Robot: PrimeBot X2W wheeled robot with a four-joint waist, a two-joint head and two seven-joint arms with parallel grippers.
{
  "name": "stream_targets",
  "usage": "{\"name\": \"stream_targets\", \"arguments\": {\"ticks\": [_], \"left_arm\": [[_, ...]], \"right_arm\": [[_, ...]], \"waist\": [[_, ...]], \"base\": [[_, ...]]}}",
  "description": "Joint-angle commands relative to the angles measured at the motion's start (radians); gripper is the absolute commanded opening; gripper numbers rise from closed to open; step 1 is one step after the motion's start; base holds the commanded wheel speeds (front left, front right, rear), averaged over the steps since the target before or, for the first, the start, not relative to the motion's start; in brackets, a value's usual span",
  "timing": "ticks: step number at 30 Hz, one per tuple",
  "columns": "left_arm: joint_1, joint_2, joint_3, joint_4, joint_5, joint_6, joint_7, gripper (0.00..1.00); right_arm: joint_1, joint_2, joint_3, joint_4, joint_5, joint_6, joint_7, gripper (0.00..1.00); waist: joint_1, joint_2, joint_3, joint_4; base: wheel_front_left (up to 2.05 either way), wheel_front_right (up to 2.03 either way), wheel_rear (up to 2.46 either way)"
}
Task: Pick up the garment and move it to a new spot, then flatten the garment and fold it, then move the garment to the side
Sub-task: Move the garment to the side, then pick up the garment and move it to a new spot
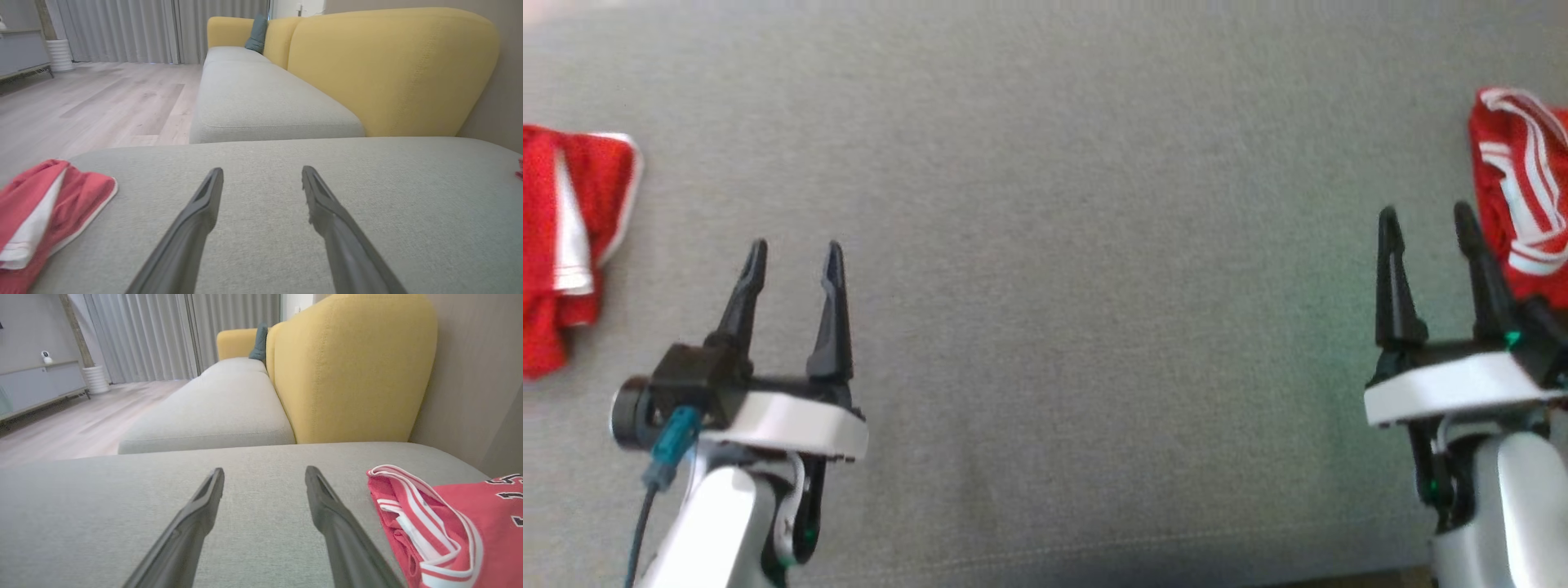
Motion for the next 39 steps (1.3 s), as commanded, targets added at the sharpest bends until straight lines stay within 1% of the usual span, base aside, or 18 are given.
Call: {"name": "stream_targets", "arguments": {"ticks": [1, 10, 22, 39], "left_arm": [[-0.005, 0.012, 0.043, -0.022, -0.004, 0.001, -0.012, 1.00], [0.071, -0.001, 0.060, 0.007, 0.002, -0.006, -0.012, 1.00], [0.131, -0.005, 0.062, 0.032, 0.004, -0.014, -0.012, 1.00], [0.141, 0.000, 0.054, 0.046, 0.007, -0.010, -0.012, 1.00]], "right_arm": [[0.024, -0.004, 0.025, -0.053, 0.021, -0.001, 0.010, 1.00], [0.135, -0.004, 0.046, -0.108, 0.074, -0.001, 0.066, 1.00], [0.228, -0.003, 0.050, -0.152, 0.104, -0.001, 0.104, 1.00], [0.246, -0.003, 0.054, -0.171, 0.104, -0.001, 0.127, 1.00]], "waist": [[0.0001, -0.0001, -0.059, 0.043], [0.0001, -0.0001, -0.156, 0.061], [0.0001, -0.0001, -0.232, 0.055], [0.0001, -0.0001, -0.254, 0.051]], "base": [[0.00, 0.00, 0.00], [0.00, 0.00, 0.00], [0.00, 0.00, 0.00], [0.00, 0.00, 0.00]]}}
